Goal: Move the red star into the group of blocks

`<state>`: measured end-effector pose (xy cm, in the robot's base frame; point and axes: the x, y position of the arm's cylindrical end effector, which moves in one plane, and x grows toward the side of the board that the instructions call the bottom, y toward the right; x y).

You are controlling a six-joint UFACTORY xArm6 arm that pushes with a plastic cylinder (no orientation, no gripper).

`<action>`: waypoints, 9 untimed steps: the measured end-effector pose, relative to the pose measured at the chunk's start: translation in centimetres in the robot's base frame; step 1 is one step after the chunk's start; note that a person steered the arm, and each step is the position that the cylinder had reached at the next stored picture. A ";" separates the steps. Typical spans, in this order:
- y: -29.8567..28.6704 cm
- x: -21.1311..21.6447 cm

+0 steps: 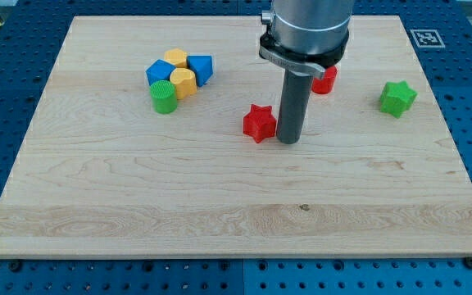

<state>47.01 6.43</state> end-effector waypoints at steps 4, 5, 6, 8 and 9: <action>-1.5 2.4; 2.1 1.2; 2.4 -2.4; -6.2 -3.0; -9.6 -3.2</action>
<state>43.84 -3.18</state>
